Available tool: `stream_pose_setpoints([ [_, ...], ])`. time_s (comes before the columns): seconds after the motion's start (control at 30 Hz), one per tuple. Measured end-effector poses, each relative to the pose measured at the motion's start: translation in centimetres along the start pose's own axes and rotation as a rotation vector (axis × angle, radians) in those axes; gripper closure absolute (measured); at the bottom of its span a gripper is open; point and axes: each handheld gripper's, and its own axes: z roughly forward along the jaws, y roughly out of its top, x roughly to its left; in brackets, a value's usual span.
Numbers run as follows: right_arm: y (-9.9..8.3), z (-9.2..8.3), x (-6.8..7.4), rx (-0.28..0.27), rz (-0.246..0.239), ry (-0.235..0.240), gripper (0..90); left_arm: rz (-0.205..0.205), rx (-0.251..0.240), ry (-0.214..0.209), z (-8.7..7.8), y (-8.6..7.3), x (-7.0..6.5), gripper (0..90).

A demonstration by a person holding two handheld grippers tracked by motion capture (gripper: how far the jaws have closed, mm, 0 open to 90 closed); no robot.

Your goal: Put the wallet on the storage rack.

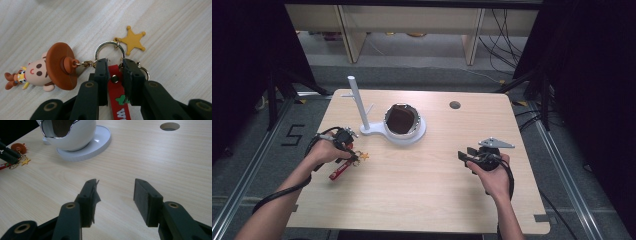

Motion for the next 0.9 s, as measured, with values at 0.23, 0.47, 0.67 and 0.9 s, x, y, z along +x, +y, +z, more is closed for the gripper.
stream_pose_setpoints([
  [0.23, 0.02, -0.04, -0.3, -0.005, -0.019, 0.0, 54.1, -0.017, -0.035, 0.015, 0.03, -0.38, -0.4, 74.7],
  [0.47, 0.01, -0.03, -0.31, -0.004, -0.019, 0.0, 54.0, -0.003, -0.053, 0.022, 0.08, -0.43, -0.62, 75.0],
  [0.67, 0.03, -0.2, -0.39, 0.007, -0.021, -0.014, 53.9, -0.005, -0.081, 0.028, 0.07, -0.79, -0.83, 75.2],
  [0.9, 0.04, -0.21, -0.05, 0.006, 0.017, -0.005, 53.9, -0.003, -0.09, 0.022, -0.1, -1.01, -0.88, 75.3],
])
